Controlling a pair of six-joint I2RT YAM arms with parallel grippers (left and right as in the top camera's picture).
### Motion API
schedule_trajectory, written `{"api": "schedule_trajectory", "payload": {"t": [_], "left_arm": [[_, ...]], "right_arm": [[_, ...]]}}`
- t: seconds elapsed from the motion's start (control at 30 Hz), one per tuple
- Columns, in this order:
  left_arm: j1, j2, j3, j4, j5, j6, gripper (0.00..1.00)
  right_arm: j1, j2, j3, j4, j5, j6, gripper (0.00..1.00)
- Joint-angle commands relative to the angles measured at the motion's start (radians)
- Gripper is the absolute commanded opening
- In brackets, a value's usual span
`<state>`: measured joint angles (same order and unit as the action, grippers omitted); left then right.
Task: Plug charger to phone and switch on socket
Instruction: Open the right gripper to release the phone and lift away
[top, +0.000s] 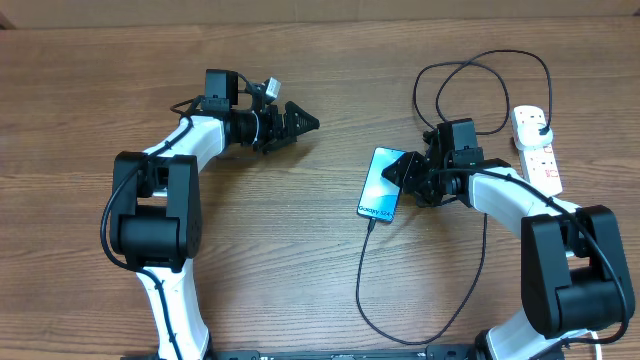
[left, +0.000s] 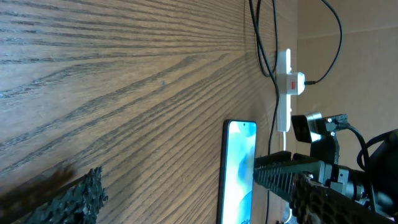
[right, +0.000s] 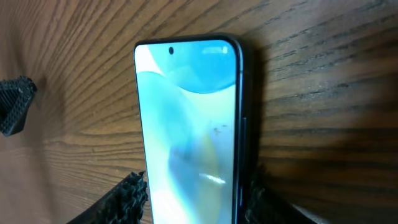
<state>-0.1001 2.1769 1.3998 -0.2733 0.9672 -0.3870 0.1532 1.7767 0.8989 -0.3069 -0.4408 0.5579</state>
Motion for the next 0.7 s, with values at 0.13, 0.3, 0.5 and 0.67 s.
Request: {"api": "schedule_trajectory", "payload": {"t": [0.13,0.3,0.5,0.67], "left_arm": [[0.002,-0.006,0.003,-0.003,-0.006,0.005,1.00],[0.002,-0.006,0.003,-0.003,-0.006,0.005,1.00],[0.002,-0.006,0.003,-0.003,-0.006,0.005,0.99],[0.002,-0.006,0.003,-0.003,-0.011,0.005,1.00]], "right_arm": [[0.005,-0.013,-0.008,0.010,0.014,0.003,0.61],[0.005,-0.013,-0.008,0.010,0.014,0.003,0.63],[0.005,-0.013,-0.008,0.010,0.014,0.003,0.63],[0.005,-0.013,-0.008,0.009,0.014,0.003,0.73]]}}
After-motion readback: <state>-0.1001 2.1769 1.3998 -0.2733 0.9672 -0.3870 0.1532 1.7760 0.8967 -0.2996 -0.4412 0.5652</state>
